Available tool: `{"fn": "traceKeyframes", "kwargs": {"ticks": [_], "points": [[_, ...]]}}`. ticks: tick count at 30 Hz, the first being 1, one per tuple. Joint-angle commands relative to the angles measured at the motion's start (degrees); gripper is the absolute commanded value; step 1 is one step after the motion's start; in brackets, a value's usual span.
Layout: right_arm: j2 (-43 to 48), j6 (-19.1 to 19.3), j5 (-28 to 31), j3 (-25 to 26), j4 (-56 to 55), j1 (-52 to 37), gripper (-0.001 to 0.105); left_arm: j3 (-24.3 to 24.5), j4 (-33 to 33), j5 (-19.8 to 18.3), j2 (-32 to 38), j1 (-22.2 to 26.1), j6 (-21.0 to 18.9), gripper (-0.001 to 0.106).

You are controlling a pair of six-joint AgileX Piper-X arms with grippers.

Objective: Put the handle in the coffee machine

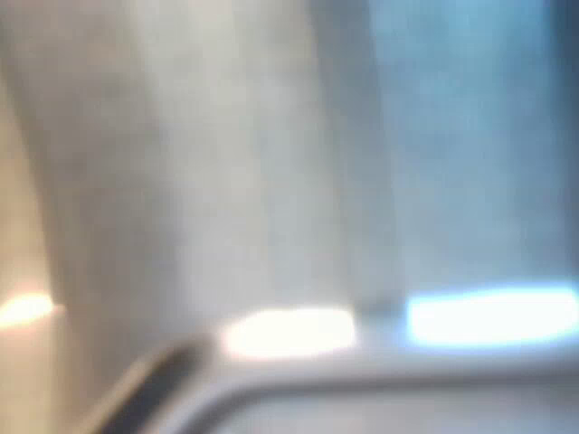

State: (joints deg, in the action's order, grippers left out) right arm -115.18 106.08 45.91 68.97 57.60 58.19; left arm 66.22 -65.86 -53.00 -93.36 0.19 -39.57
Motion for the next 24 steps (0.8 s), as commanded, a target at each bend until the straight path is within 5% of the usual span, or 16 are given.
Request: {"fn": "traceKeyframes", "kwargs": {"ticks": [1,9,15,19,24], "points": [[1.8,2.61,0.5,0.51,1.43,0.11,0.026,-0.02,0.47,7.08,-1.22,-4.25,-2.96,0.001],[3.19,2.38,0.54,0.51,-0.91,0.84,0.026,-0.02,-0.29,7.49,3.26,1.24,-2.96,0.001],[5.58,-2.15,0.11,-1.42,-11.34,2.11,0.026,-0.02,-0.49,8.05,7.01,3.82,-2.96,0.001],[8.2,-8.62,1.46,-5.87,-13.68,3.26,0.026,-0.02,-1.29,8.3,10.74,4.29,-2.96,0.001],[11.87,-8.57,1.46,-10.43,-14.12,3.68,0.026,-0.02,-2.78,8.07,12.93,4.39,-2.96,0.001]]}}
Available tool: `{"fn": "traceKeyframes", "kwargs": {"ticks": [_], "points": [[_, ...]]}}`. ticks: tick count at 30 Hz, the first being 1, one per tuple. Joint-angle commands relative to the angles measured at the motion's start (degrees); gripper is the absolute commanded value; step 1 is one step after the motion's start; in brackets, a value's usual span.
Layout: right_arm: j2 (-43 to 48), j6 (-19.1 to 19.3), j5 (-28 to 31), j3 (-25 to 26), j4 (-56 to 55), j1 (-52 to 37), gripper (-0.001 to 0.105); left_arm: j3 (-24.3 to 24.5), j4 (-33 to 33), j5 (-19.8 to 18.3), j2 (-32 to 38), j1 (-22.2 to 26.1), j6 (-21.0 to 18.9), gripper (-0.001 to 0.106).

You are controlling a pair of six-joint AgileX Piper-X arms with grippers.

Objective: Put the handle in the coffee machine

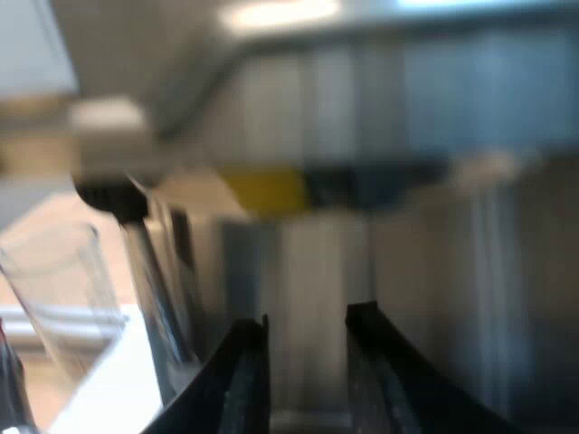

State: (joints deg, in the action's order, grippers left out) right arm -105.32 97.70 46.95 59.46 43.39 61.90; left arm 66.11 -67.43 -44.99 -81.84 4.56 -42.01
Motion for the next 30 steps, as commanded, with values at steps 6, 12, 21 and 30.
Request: {"fn": "traceKeyframes", "kwargs": {"ticks": [6,12,21,30], "points": [[8.82,-0.45,-3.86,-5.86,-6.76,0.86,0.026,0.09,-1.71,-0.64,5.2,-0.01,-3.38,0.001],[16.04,-8.43,-15.82,-8.91,-19.54,1.04,0.026,0.09,-0.43,-0.77,10.71,-0.01,-8.61,0.001],[26.42,-8.86,-29.94,-9.0,-39.76,1.04,0.025,-1.96,7.41,4.99,22.03,-0.01,-22.86,0.001],[36.38,-8.09,-35.18,-9.0,-53.35,-0.66,0.025,-7.98,16.63,18.25,37.59,-0.01,-39.35,0.001]]}}
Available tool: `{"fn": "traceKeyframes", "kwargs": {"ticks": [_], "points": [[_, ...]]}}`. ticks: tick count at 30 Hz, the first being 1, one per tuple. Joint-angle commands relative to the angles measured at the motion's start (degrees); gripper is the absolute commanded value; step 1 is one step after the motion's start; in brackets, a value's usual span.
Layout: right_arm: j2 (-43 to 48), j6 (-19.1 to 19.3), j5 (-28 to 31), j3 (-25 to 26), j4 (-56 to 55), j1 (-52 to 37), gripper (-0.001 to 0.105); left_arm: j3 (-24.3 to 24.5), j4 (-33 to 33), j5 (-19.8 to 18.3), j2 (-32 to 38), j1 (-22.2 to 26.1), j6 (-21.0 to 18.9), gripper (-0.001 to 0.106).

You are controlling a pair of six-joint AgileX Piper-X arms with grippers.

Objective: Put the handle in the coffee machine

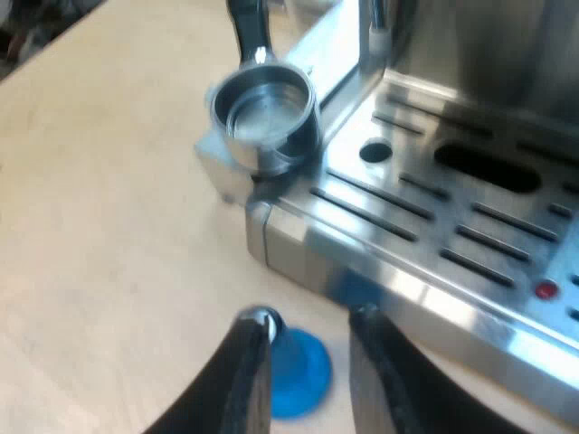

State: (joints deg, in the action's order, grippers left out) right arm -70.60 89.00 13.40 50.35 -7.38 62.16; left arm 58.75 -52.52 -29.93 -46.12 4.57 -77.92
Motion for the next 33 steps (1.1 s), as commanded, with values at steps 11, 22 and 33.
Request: {"fn": "traceKeyframes", "kwargs": {"ticks": [11,22,33], "points": [[13.87,0.91,-15.8,0.12,-12.4,-19.99,0.025,-4.62,-1.2,8.5,16.0,-0.01,-4.71,0.001],[24.22,2.01,-26.69,0.12,-23.43,-44.85,0.025,-4.62,-7.68,8.31,22.59,-0.01,-4.45,0.001],[33.66,13.11,-33.93,0.12,-34.55,-68.41,0.025,-4.62,-7.57,6.95,23.27,-0.01,-4.56,0.001]]}}
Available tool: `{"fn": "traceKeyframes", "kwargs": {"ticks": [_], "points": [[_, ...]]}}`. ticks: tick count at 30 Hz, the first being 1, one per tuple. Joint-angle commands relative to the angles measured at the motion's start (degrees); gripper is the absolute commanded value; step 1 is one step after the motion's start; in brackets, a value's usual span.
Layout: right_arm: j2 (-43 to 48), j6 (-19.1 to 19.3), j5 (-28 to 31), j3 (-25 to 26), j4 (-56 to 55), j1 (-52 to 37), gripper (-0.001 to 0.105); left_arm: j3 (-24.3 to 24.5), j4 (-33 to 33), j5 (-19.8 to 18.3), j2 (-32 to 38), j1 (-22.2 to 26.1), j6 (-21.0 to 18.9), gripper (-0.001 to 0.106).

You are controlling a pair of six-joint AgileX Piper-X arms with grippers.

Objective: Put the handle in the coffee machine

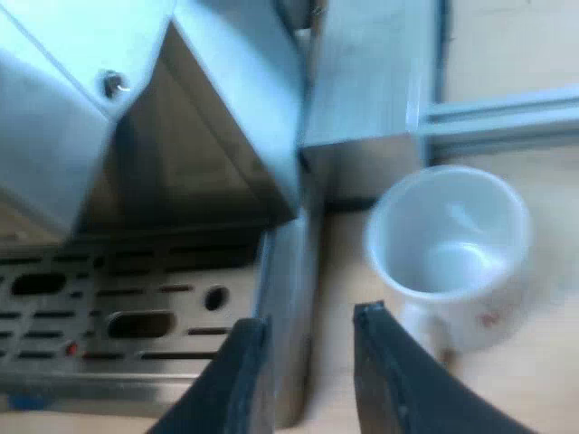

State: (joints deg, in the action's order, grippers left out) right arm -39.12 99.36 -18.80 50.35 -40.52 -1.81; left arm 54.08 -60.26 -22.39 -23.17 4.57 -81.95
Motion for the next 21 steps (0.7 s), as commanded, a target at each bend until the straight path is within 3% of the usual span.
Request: {"fn": "traceKeyframes", "kwargs": {"ticks": [1,6,10,11,16,21], "points": [[2.83,3.34,-1.83,0.12,-1.78,-5.58,0.025,0.06,0.17,-0.59,0.32,-0.01,-0.54,0.001],[6.47,4.88,-3.95,-0.03,-1.81,-13.52,0.025,0.06,0.67,-0.59,0.32,-1.64,-0.54,0.001],[8.25,4.46,-5.18,-0.03,-1.81,-14.19,0.025,0.06,1.49,0.21,0.57,-4.03,-1.2,0.001],[9.37,4.46,-5.7,-0.03,-2.24,-13.91,0.025,0.06,1.58,2.29,1.01,-4.18,-2.44,0.001],[14.57,4.56,-5.04,-0.03,-4.99,-13.87,0.025,0.06,1.46,3.58,4.53,-4.16,-5.69,0.001],[20.06,4.56,-5.03,-0.03,-7.04,-13.87,0.025,0.06,1.25,4.74,9.12,-4.16,-5.69,0.001]]}}
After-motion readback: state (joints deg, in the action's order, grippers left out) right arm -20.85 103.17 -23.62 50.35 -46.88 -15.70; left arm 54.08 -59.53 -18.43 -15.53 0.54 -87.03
